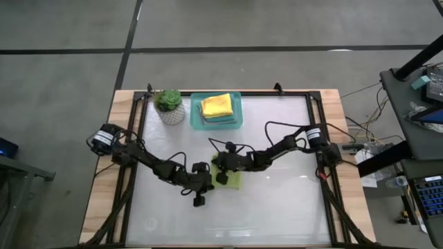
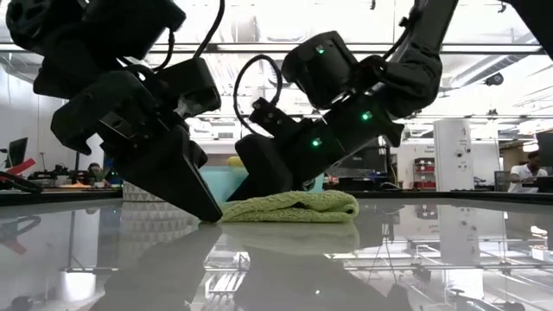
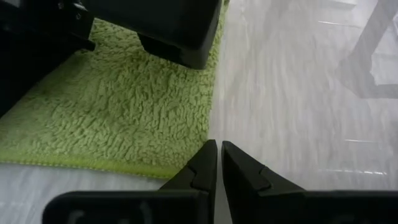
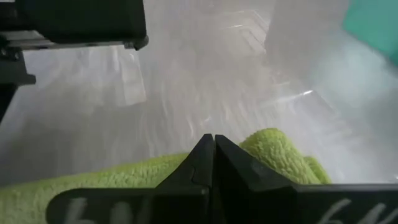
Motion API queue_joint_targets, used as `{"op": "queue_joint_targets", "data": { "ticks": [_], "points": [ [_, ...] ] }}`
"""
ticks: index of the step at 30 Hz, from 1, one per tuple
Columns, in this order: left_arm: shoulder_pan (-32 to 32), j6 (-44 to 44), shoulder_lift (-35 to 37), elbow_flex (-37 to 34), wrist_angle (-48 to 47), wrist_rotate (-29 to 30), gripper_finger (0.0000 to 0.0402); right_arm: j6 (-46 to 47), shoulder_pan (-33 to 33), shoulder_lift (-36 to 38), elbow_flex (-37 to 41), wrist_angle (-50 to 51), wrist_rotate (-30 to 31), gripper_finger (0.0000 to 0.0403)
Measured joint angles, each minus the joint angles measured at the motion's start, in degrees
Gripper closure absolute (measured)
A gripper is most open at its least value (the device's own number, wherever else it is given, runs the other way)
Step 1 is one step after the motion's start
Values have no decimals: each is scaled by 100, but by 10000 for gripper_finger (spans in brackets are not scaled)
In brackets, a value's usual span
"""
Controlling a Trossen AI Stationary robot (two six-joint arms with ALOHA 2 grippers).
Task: Fold microfiber towels
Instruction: Fold the green microfiber cloth
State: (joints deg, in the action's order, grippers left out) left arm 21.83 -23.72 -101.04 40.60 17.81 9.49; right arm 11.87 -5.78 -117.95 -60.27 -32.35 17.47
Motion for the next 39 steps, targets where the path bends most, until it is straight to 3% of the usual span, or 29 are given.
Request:
{"op": "queue_joint_targets", "data": {
  "ticks": [13, 24, 31, 39],
  "points": [
    [-35, 50, 415, -21, -621, -59, 391, -374, 17, 999, -20, 741, -283, 394],
    [-196, 497, 1059, -2, -632, 4, 391, 1014, -82, 1940, -2, 2527, -811, 385],
    [-517, 1197, 1051, -2, -366, 43, 391, 2251, -138, 2158, -2, 2971, -1919, 313],
    [-817, 1366, 676, -5, 144, 774, 391, 4155, -256, 2412, 193, 4575, -1972, 210]
  ]
}}
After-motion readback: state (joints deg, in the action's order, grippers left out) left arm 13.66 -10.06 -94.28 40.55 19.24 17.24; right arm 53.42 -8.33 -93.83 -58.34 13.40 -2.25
